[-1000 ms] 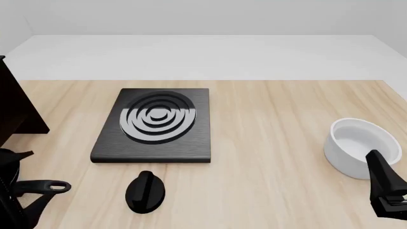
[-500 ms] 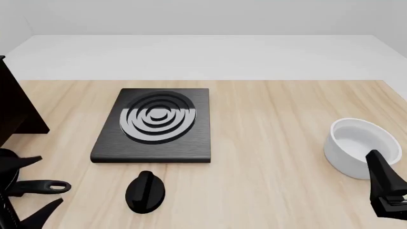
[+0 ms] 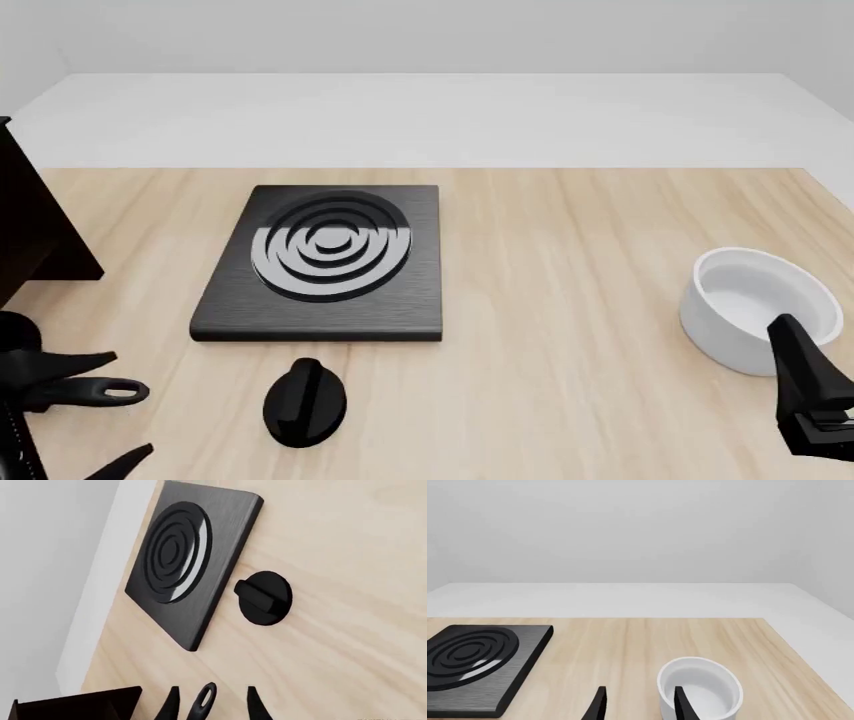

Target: Put the frying pan under the cabinet shelf.

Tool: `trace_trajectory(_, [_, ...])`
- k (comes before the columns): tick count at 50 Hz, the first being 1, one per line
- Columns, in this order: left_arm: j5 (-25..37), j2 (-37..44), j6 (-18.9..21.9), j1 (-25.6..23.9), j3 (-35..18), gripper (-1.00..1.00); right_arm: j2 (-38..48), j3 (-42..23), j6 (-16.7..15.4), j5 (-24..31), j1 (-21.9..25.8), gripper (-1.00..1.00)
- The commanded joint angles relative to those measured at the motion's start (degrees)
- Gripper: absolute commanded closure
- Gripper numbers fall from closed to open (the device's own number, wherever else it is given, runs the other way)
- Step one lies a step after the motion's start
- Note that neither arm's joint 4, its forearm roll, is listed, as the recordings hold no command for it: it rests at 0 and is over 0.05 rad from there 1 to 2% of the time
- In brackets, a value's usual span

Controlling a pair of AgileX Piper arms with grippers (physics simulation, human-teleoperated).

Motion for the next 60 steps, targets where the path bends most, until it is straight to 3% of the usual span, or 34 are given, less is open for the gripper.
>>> trace_trajectory(1, [0.70, 0.34, -2.66, -3.45, 0.43, -1.00, 0.00, 0.00, -0.01, 0.00, 0.00, -1.00])
trace_trajectory(10, [1.59, -0.10, -3.95, -6.32, 0.65, -1.00, -0.01, 0.00, 0.00, 0.01, -0.01, -1.00])
trace_trajectory(29, [1.31, 4.51, -10.55, -17.34, -2.03, -1.00, 0.01, 0.00, 0.01, 0.00, 0.00, -1.00])
trace_trajectory(50, [-0.30, 7.13, -13.10, -20.03, -2.64, -1.00, 0.01, 0.00, 0.01, 0.00, -0.01, -1.00])
trace_trajectory(60, [-2.45, 11.12, -17.41, -24.57, -2.29, -1.00, -0.01, 0.00, 0.00, 0.00, 0.00, -1.00])
